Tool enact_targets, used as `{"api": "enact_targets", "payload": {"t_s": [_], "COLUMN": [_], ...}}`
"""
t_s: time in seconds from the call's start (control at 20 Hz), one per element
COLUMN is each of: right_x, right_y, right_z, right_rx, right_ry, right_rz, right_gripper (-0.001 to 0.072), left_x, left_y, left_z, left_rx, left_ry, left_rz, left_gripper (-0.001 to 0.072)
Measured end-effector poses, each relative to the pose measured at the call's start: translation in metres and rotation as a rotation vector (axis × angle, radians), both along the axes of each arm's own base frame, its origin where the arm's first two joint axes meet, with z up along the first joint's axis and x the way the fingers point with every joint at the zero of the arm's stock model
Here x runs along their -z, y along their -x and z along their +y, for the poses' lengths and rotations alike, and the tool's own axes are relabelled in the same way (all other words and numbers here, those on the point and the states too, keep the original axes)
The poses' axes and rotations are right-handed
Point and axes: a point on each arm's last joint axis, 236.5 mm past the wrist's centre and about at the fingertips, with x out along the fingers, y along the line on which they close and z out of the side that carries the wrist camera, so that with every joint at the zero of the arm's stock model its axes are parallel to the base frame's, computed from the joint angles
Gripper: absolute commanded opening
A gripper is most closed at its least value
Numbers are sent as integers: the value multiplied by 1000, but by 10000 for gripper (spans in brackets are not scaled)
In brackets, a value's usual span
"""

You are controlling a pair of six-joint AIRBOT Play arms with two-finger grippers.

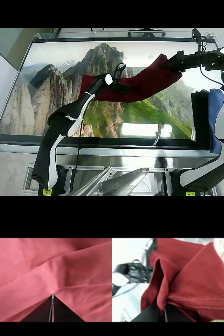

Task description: Fold the shirts.

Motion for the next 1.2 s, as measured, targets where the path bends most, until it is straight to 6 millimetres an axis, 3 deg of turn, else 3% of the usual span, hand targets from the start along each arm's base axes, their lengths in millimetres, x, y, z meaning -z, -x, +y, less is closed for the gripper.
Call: {"api": "enact_targets", "payload": {"t_s": [0.1,0.2,0.25,0.35,0.4,0.55,0.65,0.75,0.85,0.9,1.0,1.1,1.2], "right_x": [-5,-7,-8,-9,-11,-15,-9,9,46,67,105,119,113], "right_y": [2,3,3,1,-1,-14,-24,-29,-24,-20,-9,-3,-6], "right_z": [0,-1,-1,8,21,89,162,243,322,355,397,413,408], "right_rx": [-6,0,4,7,1,-5,-13,2,28,50,97,120,109], "right_ry": [-1,-7,-9,-14,-17,-36,-49,-58,-40,-24,8,20,23], "right_rz": [1,12,17,23,14,-48,-127,-209,-295,-334,-381,-405,-415], "right_gripper": [15,15,15,15,15,16,17,36,606,625,624,624,624], "left_x": [-24,-68,-94,-157,-188,-288,-346,-392,-422,-431,-434,-428,-414], "left_y": [-4,-10,-14,-24,-28,-20,-2,19,39,49,61,70,75], "left_z": [-2,13,30,85,119,215,260,294,314,320,325,320,312], "left_rx": [-10,-26,-39,-80,-116,-217,-244,-239,-210,-191,-163,-129,-101], "left_ry": [31,62,71,82,96,231,370,484,564,594,628,660,684], "left_rz": [-29,-48,-60,-105,-123,-179,-220,-271,-307,-315,-299,-253,-195], "left_gripper": [21,21,21,21,22,21,22,22,22,22,22,21,21]}}
